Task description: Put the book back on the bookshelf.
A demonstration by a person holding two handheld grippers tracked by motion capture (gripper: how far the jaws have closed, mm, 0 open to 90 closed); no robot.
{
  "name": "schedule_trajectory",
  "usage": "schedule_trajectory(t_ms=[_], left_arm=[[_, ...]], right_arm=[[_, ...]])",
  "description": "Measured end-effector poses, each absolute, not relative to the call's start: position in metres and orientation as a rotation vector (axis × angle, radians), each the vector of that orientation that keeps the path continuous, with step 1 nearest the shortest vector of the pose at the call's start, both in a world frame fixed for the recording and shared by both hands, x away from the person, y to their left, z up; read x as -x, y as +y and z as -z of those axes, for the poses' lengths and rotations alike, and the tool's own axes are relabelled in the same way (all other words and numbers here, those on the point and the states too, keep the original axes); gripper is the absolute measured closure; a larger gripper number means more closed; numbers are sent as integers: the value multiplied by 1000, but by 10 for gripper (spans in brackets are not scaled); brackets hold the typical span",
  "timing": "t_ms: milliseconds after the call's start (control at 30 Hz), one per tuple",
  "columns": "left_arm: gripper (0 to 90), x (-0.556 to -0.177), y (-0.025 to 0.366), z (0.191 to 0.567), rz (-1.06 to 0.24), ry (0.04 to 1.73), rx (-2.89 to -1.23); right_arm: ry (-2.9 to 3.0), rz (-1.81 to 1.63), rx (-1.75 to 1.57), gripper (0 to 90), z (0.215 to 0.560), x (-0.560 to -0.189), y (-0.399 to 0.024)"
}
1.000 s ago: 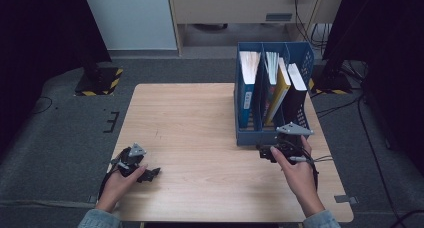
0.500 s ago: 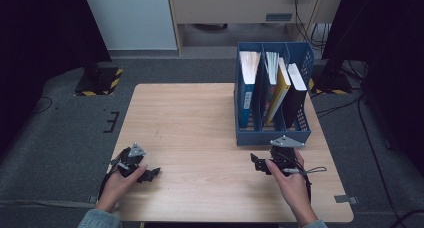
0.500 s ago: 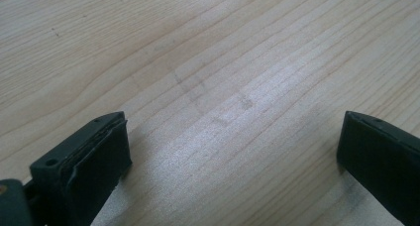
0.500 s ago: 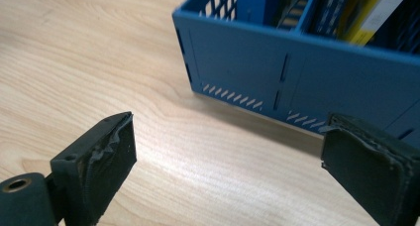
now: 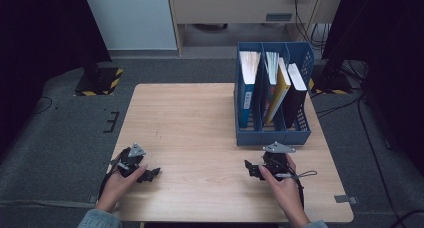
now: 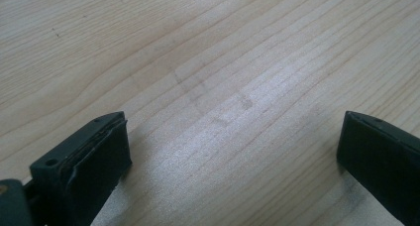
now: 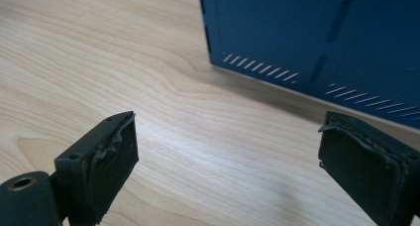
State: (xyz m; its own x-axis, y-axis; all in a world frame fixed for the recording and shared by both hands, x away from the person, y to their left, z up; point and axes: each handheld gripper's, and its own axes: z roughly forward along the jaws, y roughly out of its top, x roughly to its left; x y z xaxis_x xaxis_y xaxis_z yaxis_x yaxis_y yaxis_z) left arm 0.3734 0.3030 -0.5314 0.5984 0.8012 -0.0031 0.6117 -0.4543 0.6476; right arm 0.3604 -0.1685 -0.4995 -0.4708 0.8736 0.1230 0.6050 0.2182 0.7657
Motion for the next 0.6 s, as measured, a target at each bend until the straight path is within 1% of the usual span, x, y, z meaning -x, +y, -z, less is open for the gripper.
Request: schedule_trajectory(t_ms=[233, 600], left_arm=[[0, -373, 303, 531, -405, 1112, -2217], [0, -374, 303, 531, -403, 1107, -2221]], right_arm=[[2220, -1106, -1347, 89, 509, -364, -146], [2274, -1065, -1332, 87, 524, -372, -122]])
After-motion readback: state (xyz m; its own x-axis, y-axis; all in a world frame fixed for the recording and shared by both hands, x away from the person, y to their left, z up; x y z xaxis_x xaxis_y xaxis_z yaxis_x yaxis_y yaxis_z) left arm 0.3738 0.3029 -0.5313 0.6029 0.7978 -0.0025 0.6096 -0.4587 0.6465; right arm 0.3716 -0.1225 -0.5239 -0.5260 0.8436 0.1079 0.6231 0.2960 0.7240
